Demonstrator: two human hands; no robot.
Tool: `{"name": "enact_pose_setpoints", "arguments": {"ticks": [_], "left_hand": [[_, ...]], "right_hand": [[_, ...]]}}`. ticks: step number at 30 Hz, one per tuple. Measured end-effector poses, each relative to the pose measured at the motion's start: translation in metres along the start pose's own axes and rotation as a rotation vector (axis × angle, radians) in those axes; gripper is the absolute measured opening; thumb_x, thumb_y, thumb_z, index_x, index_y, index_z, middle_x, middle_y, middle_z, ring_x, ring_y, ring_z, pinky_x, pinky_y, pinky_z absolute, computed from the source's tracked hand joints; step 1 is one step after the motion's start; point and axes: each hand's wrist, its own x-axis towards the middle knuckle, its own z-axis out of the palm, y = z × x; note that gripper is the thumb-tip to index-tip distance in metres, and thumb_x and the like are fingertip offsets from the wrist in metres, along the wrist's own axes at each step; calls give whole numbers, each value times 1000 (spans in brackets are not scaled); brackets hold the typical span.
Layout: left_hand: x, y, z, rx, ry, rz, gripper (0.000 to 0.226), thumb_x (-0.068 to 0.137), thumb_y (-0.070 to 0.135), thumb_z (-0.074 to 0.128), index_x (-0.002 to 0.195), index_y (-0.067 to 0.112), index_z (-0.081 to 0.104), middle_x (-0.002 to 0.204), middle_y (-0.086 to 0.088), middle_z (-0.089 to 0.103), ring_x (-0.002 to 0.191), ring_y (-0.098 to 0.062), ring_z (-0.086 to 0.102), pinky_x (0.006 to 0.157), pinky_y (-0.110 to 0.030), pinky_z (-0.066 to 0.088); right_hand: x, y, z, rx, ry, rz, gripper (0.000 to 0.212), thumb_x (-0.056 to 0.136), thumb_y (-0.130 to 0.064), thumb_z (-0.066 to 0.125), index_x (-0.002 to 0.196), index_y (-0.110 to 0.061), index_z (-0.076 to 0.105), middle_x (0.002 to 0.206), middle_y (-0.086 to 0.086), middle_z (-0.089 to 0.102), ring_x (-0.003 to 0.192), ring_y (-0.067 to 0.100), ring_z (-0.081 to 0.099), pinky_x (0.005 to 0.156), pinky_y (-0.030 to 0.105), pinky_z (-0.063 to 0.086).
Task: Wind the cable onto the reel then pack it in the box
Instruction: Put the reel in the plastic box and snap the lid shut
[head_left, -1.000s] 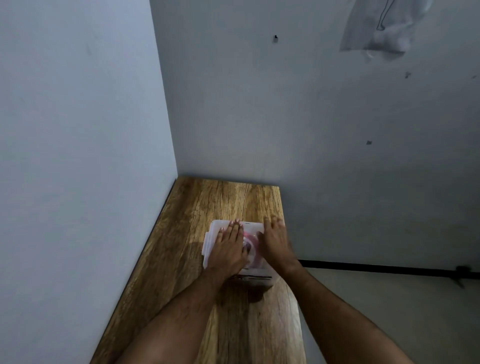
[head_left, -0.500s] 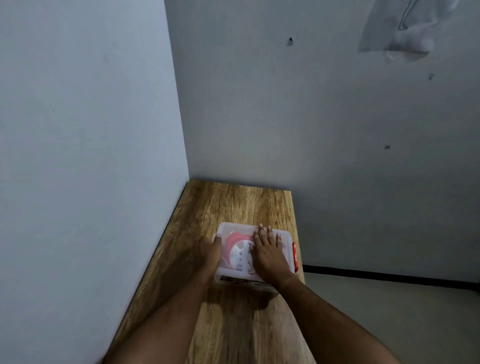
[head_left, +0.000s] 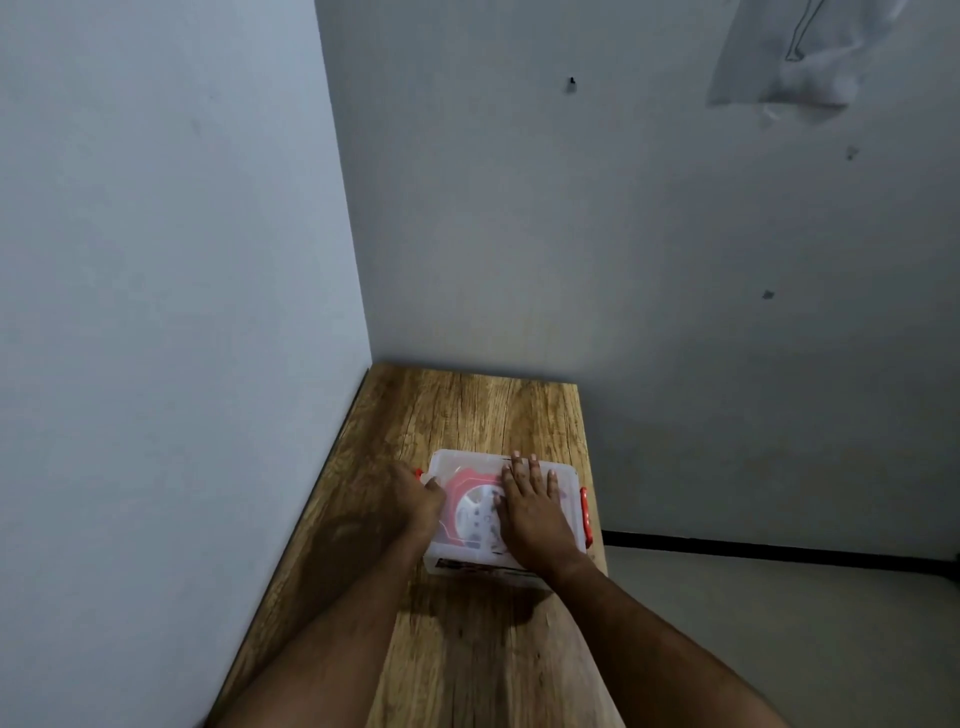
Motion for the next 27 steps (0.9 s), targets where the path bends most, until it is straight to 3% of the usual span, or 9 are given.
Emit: {"name": "enact_pose_setpoints", "arguments": {"ticks": [10, 15, 16, 18, 20, 22, 24, 25, 27], "left_hand": [[-16, 5, 3, 122, 105, 188, 23, 100, 19, 62, 115, 2, 64, 110, -16, 72, 100, -30, 71, 76, -35, 60], [-19, 3, 11, 450, 152, 311, 37, 99, 30, 62, 127, 6, 60, 126, -14, 69, 113, -25, 68, 88, -28, 55], [-18, 1, 14, 539, 165, 325, 50, 99, 37, 60, 137, 5, 52, 138, -17, 61, 126, -28, 61, 100, -31, 50], [-20, -5, 18, 692, 173, 407, 77, 101, 47, 49, 157, 0, 23, 164, -26, 25, 152, -38, 26, 124, -41, 20], [-20, -12, 22, 710, 190, 612, 86, 101, 52, 43, 159, -1, 9, 166, -26, 4, 156, -40, 9, 124, -43, -10], [-21, -13, 20, 617, 212, 752, 89, 97, 57, 46, 158, 1, 15, 166, -24, 10, 155, -39, 14, 122, -41, -16], [-13, -16, 20, 439, 116, 560, 95, 97, 58, 50, 161, 6, 5, 168, -20, 1, 157, -35, 8, 125, -40, -5], [-5, -20, 23, 276, 29, 376, 96, 96, 57, 56, 162, 10, 5, 169, -18, 6, 156, -35, 15, 125, -41, 12], [13, -23, 24, -69, -142, 54, 86, 91, 54, 67, 157, 12, 30, 154, -18, 45, 135, -36, 52, 106, -42, 49]], "right_hand": [[-1, -1, 1, 22, 11, 25, 81, 93, -51, -12, 162, -12, 1, 170, 10, -9, 156, 30, -16, 123, 46, -15], [1, 1, 3, 18, 3, 14, 84, 90, -54, -13, 162, -12, 0, 168, 9, -14, 157, 31, -15, 122, 45, -15], [1, 1, 3, 7, -4, 7, 86, 89, -54, -14, 162, -12, 1, 167, 8, -16, 157, 32, -15, 123, 45, -15], [0, 2, -1, -8, -2, 8, 88, 90, -57, -11, 162, -10, 4, 167, 10, -13, 157, 33, -12, 124, 46, -12], [-3, 5, -6, 0, 62, 74, 86, 96, -59, -3, 161, -7, 18, 169, 19, 6, 157, 37, -2, 125, 50, -4], [-6, 13, -11, 47, 163, 227, 78, 101, -59, 11, 157, -6, 29, 166, 24, 20, 157, 40, 9, 123, 55, 4], [-8, 24, -12, 156, 176, 389, 72, 104, -57, 29, 159, -10, 24, 167, 22, 17, 156, 40, 13, 122, 58, 12], [-7, 31, -11, 253, 160, 449, 73, 103, -56, 38, 159, -12, 21, 166, 21, 20, 154, 40, 21, 120, 58, 23], [-6, 44, -9, 489, 136, 515, 79, 95, -57, 53, 156, -14, 27, 154, 17, 43, 137, 38, 48, 108, 53, 46]]}}
